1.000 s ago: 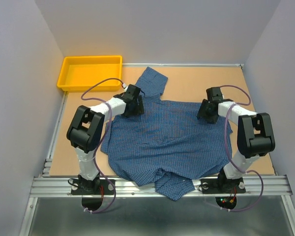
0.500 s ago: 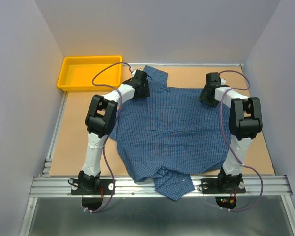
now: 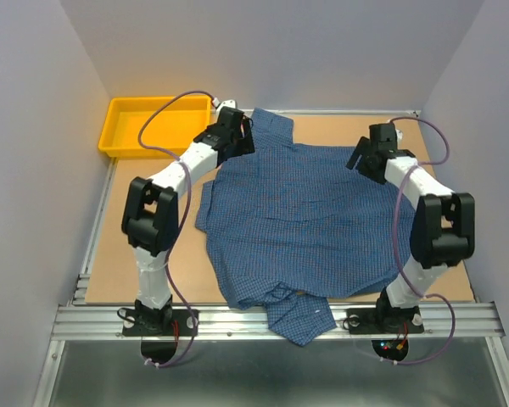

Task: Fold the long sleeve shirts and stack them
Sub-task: Flatten the shirt out, then fold the shirt

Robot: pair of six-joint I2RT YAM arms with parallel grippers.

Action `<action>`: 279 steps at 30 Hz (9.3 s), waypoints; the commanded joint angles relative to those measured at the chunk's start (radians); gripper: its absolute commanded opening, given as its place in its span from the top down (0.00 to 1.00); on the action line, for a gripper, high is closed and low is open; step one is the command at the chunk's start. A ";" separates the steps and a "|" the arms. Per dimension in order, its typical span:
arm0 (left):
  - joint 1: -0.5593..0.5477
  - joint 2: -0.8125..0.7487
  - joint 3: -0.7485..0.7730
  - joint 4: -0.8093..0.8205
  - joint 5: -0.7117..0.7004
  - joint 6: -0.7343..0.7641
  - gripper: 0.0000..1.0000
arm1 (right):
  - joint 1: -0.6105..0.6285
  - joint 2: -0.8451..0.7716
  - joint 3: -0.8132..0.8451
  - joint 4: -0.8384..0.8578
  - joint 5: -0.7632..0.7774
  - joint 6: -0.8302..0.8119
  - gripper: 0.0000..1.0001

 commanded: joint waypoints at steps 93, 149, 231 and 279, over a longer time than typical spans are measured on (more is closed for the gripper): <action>0.036 -0.740 -1.043 0.005 0.163 -0.239 0.16 | -0.232 -0.699 -0.571 -0.494 0.207 0.520 0.97; -0.005 -0.586 -0.817 -0.317 0.088 -0.178 1.00 | -0.201 -0.804 -0.330 -0.462 0.177 0.273 0.99; 0.094 -0.760 -0.852 -0.136 0.146 -0.179 0.19 | 0.947 -0.468 -0.388 -0.226 -0.288 0.037 0.27; 0.094 -0.849 -0.951 -0.119 0.130 -0.181 0.19 | 0.666 0.264 0.871 -0.439 0.291 -0.459 0.99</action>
